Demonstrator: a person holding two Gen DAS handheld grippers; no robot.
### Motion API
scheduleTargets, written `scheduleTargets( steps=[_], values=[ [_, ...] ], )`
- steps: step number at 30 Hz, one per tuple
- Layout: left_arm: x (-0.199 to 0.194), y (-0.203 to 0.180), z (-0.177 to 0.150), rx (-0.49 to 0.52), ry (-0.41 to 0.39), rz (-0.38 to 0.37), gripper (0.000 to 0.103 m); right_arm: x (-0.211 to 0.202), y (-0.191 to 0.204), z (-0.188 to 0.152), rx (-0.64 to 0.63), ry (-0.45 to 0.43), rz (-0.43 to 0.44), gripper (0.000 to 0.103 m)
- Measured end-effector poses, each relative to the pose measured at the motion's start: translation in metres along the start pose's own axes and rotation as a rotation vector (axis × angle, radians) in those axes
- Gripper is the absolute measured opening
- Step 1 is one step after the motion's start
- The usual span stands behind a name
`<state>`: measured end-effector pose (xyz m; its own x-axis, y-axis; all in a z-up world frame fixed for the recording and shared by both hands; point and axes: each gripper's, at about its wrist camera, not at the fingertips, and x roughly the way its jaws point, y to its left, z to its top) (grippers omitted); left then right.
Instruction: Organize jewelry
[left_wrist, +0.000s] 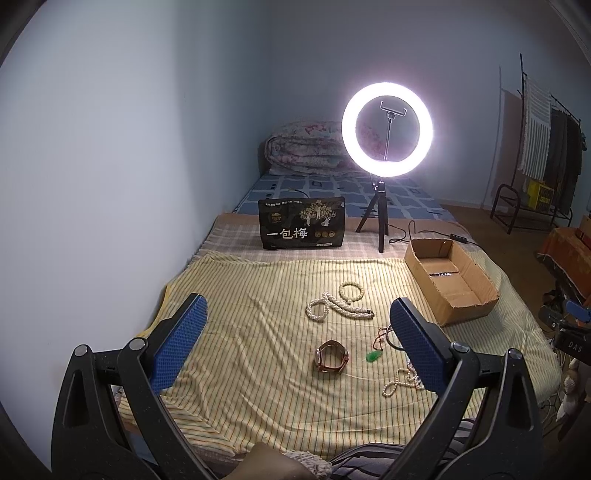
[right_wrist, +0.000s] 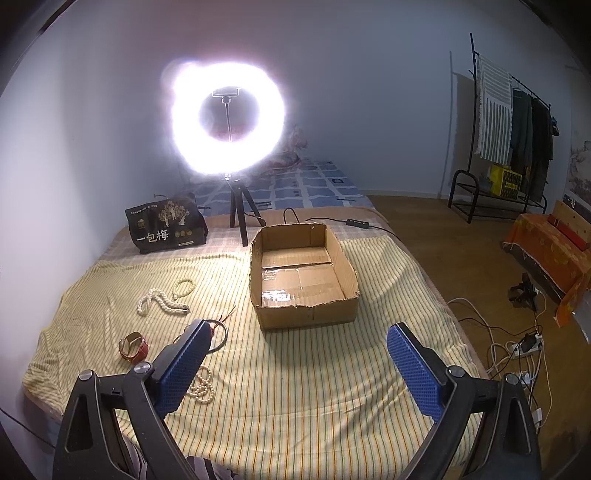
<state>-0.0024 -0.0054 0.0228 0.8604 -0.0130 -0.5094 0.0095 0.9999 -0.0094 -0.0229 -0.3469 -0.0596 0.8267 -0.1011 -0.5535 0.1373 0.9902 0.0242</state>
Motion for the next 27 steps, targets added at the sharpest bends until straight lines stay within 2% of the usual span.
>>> scheduleTargets(
  steps=[27],
  values=[
    [-0.0048, -0.0041, 0.0037, -0.004, -0.009, -0.009, 0.101, 0.0010, -0.0002, -0.0029, 0.001, 0.008, 0.001, 0.097]
  ],
)
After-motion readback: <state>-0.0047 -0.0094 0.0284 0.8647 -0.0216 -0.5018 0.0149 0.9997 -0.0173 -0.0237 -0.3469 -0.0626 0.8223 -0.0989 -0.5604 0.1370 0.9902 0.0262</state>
